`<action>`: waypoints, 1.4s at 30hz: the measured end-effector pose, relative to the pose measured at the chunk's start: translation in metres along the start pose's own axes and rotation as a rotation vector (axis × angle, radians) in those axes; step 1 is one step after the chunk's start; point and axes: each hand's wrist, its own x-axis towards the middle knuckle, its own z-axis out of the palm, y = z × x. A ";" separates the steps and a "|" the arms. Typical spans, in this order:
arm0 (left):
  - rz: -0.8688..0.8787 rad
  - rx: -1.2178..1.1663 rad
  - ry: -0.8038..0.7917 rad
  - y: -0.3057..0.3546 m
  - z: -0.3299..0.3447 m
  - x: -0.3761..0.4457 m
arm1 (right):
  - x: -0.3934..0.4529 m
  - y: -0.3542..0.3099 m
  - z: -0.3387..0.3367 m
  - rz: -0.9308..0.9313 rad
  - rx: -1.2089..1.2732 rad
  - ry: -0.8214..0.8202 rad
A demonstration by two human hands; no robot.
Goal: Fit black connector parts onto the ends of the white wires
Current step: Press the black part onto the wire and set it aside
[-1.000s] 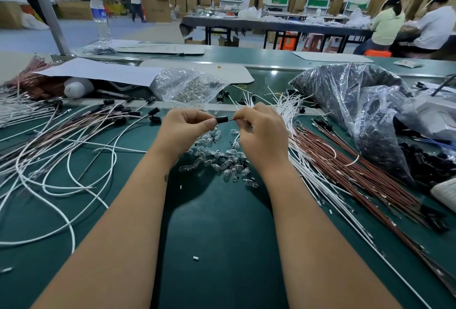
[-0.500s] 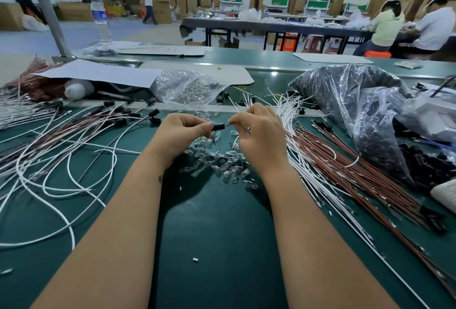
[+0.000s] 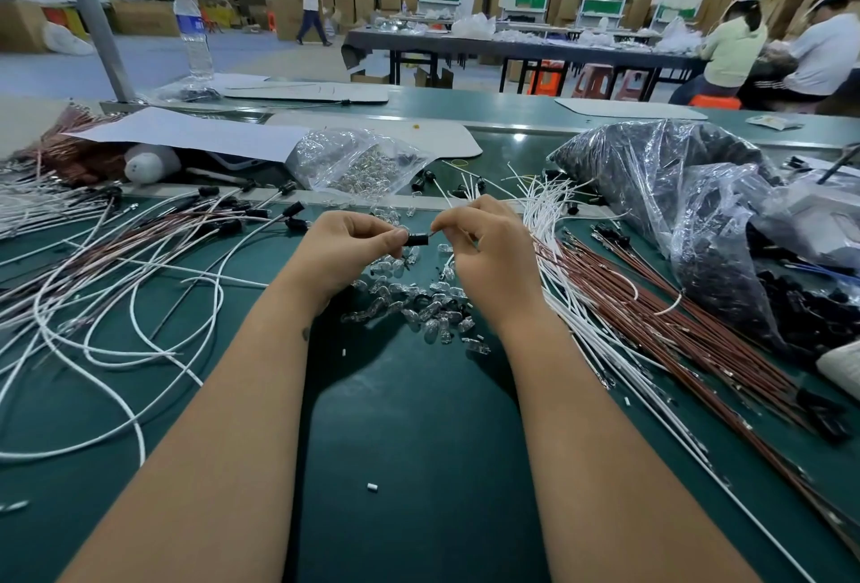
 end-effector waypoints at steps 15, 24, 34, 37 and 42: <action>0.042 -0.096 0.083 0.001 0.015 0.004 | 0.001 -0.004 0.001 0.122 0.122 -0.027; 0.052 -0.124 0.071 -0.002 0.013 0.005 | 0.005 0.000 -0.002 0.196 0.219 -0.045; 0.057 -0.083 0.049 -0.001 0.012 0.004 | 0.004 0.006 0.001 0.123 0.029 -0.118; 0.057 -0.069 0.038 -0.001 0.013 0.004 | 0.003 0.005 0.001 0.101 0.017 -0.137; 0.059 -0.078 0.071 -0.001 0.013 0.004 | 0.004 0.002 0.003 0.100 0.088 -0.118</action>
